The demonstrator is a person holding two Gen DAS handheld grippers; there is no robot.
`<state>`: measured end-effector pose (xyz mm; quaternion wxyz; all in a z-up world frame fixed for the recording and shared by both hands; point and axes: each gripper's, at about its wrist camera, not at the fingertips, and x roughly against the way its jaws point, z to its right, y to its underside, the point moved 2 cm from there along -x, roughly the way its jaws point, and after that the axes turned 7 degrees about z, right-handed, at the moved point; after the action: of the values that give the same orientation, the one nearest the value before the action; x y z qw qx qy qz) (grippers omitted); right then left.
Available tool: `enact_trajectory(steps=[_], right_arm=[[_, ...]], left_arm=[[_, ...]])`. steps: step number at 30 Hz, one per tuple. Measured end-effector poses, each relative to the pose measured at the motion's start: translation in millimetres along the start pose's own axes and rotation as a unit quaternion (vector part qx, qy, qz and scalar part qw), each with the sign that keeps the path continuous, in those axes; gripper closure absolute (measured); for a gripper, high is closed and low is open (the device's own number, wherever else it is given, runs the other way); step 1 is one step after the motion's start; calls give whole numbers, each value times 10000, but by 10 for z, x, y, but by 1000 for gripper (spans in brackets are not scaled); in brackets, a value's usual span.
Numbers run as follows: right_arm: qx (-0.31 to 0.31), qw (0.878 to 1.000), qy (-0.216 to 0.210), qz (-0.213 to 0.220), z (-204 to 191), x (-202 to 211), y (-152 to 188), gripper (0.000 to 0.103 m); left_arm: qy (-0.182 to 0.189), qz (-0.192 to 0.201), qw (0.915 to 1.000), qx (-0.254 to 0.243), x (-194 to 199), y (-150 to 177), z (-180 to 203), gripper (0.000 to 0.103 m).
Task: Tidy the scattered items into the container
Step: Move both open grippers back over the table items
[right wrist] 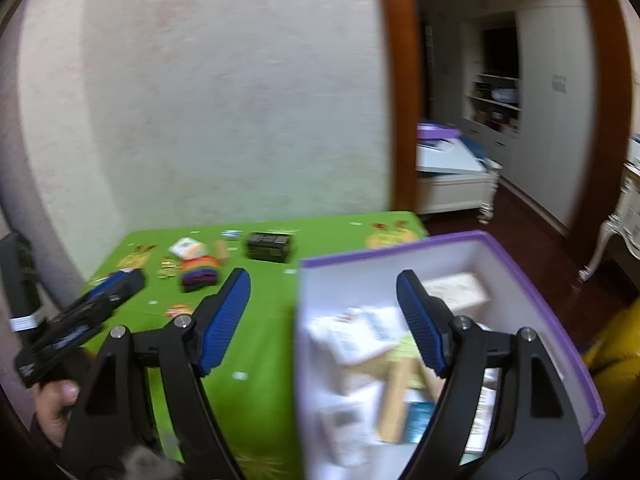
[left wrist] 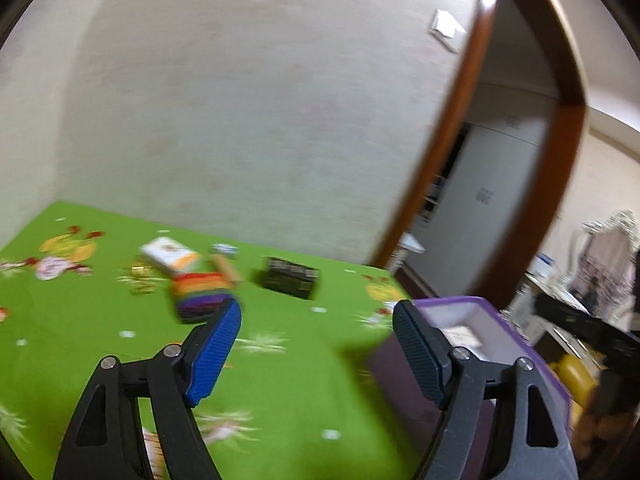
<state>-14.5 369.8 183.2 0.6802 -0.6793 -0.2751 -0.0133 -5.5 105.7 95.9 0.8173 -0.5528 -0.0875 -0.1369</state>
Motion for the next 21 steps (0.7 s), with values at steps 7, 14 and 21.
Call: enact_trajectory(steps=[7, 14, 21], right_arm=[[341, 9972, -660, -100, -817, -416, 67, 18], [371, 9946, -873, -414, -1242, -1113, 358, 18], [555, 9910, -973, -738, -1504, -1803, 653, 18]], left_arm=[[-786, -149, 9967, 152, -138, -71, -728, 35], [-1170, -637, 9909, 169, -519, -21, -1243, 39], [-1338, -1110, 9846, 192, -951, -8, -1558, 40]])
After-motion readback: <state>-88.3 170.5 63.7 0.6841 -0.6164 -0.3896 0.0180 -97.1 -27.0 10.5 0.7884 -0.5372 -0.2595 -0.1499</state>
